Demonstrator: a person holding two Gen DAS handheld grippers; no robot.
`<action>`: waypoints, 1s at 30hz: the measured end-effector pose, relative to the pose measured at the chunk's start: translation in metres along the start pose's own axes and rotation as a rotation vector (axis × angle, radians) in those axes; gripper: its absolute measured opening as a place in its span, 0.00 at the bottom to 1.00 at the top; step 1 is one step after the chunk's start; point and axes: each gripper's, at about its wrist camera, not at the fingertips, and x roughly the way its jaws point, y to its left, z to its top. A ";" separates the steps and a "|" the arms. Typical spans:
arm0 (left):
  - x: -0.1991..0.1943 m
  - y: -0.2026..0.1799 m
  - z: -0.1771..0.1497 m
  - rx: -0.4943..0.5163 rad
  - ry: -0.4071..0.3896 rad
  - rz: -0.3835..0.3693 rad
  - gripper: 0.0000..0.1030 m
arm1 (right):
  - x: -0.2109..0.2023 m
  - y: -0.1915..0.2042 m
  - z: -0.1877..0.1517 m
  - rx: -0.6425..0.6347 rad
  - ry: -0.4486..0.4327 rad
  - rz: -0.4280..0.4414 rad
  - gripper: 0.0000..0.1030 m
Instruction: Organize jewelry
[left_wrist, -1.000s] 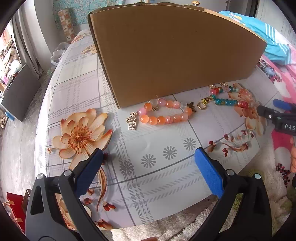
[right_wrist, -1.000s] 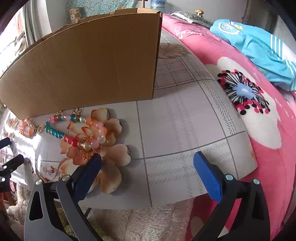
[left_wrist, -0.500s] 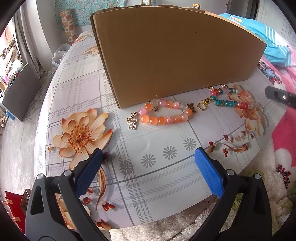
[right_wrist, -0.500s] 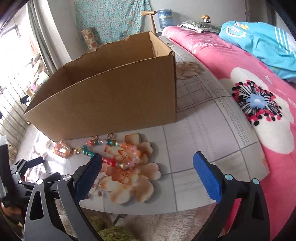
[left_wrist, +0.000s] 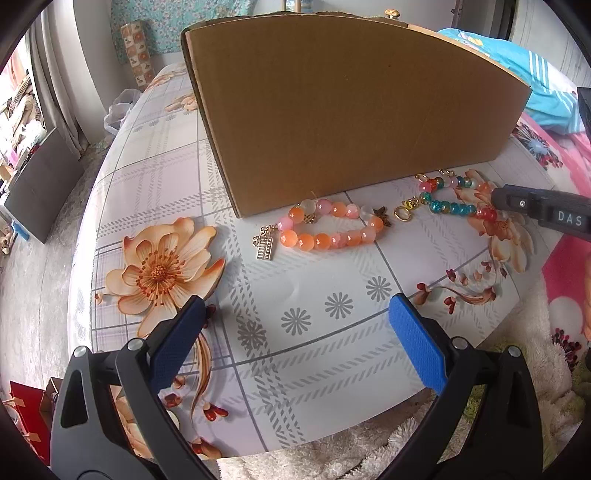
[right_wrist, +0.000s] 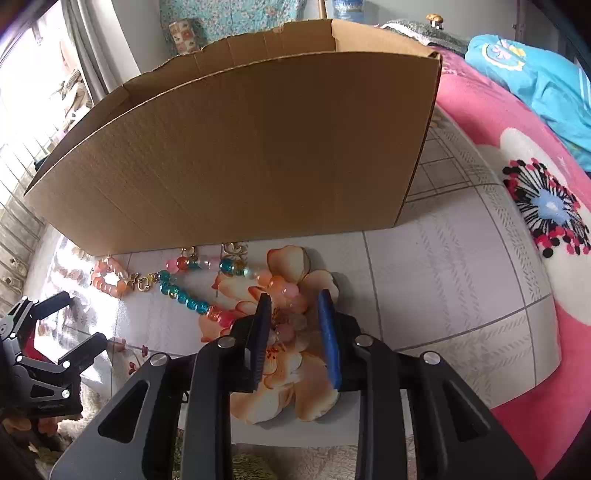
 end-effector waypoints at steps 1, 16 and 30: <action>0.000 -0.001 0.000 0.000 -0.001 0.000 0.94 | 0.000 0.002 0.000 -0.009 0.001 -0.005 0.14; -0.029 -0.008 0.000 0.040 -0.158 -0.053 0.92 | -0.025 -0.019 -0.009 0.078 -0.012 0.125 0.10; -0.021 -0.067 0.035 0.088 -0.177 -0.398 0.37 | -0.015 -0.033 -0.019 0.051 -0.009 0.121 0.10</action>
